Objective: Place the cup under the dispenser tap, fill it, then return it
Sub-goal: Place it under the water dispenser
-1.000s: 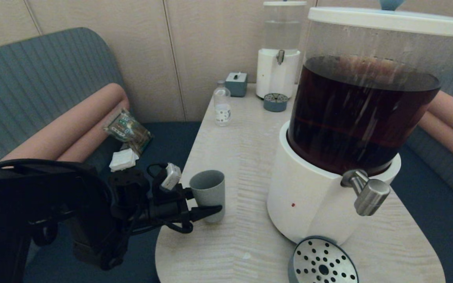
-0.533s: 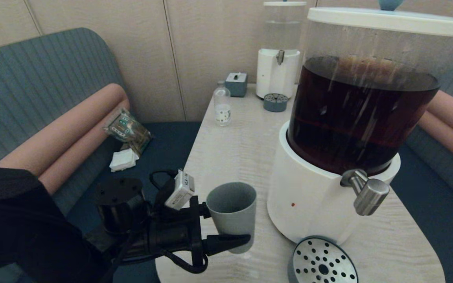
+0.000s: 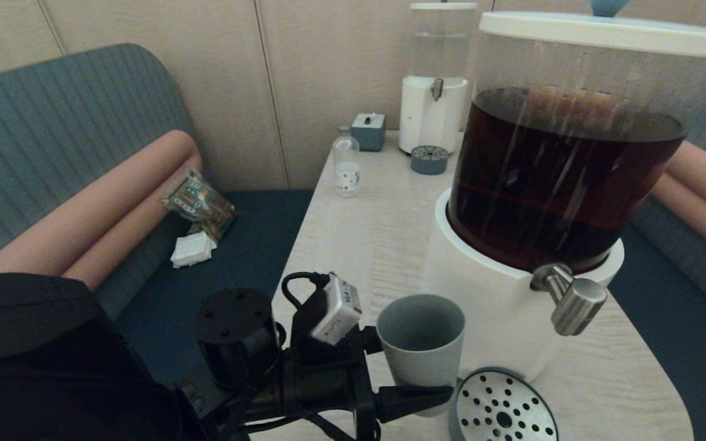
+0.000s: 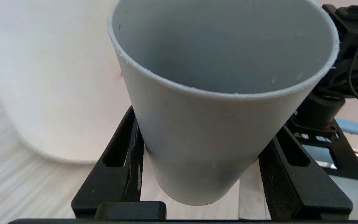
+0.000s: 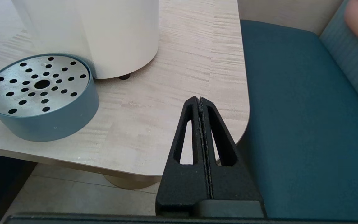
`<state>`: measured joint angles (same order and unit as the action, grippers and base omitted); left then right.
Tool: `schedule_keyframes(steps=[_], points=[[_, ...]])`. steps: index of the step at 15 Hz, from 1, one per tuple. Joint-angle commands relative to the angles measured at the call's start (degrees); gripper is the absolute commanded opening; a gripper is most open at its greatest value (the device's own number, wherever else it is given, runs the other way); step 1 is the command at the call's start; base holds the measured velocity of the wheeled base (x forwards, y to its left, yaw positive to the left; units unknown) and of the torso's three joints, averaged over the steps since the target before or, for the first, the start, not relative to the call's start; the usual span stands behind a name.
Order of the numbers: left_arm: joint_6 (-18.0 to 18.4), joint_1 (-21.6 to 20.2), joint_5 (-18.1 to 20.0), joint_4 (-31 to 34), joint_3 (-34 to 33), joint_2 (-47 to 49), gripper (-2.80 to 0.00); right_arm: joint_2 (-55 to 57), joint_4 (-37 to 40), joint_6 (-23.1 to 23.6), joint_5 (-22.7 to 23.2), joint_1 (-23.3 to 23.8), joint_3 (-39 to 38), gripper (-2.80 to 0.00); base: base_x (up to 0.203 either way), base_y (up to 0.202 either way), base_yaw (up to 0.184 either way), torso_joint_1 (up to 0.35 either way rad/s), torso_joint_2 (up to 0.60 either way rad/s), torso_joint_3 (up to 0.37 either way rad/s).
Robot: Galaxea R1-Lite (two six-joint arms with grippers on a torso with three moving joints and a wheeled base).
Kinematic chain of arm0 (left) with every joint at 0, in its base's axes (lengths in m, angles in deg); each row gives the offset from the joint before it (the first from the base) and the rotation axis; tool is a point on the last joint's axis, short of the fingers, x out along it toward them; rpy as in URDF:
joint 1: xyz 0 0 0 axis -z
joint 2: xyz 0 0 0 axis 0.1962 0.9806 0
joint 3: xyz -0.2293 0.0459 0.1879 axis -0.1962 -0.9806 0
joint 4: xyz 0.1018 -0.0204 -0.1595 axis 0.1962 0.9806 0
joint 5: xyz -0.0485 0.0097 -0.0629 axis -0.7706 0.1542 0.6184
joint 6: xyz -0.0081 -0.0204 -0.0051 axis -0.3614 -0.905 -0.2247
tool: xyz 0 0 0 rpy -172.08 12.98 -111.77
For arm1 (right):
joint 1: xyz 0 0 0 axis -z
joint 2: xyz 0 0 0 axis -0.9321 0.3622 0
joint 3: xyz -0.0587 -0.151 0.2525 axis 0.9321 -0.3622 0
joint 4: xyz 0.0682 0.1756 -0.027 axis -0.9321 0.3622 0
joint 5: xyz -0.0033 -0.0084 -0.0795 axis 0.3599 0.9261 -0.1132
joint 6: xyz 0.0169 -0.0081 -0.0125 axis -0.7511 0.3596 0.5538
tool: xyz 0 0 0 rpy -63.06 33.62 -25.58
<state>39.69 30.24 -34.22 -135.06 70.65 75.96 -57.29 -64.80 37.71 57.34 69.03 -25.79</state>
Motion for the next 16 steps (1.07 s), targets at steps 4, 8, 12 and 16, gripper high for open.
schedule_keyframes(steps=[4, 8, 12, 16], points=[[-0.87, 3.69, -1.69, -0.49, 6.00, 6.31, -2.80, -0.11, -0.01, 0.04, 0.02, 0.00, -0.53, -2.80, 0.000, 0.000, 0.000, 0.000, 0.00, 0.000], [-1.74, 5.53, -2.97, -0.49, 10.53, 9.65, -2.80, -0.20, -0.01, 0.04, 0.02, 0.00, -0.53, -2.80, 0.000, 0.000, 0.000, 0.000, 0.00, 0.000], [-2.27, 7.17, -4.18, -0.49, 13.78, 13.43, -2.80, -0.13, -0.01, 0.04, 0.02, 0.00, -0.53, -2.80, 0.000, 0.000, 0.000, 0.000, 0.00, 0.000], [-2.88, 7.58, -4.98, -0.49, 18.29, 16.36, -2.80, -0.20, -0.01, 0.04, 0.02, 0.01, -0.53, -2.80, 0.000, 0.000, 0.000, 0.000, 0.00, 0.000]])
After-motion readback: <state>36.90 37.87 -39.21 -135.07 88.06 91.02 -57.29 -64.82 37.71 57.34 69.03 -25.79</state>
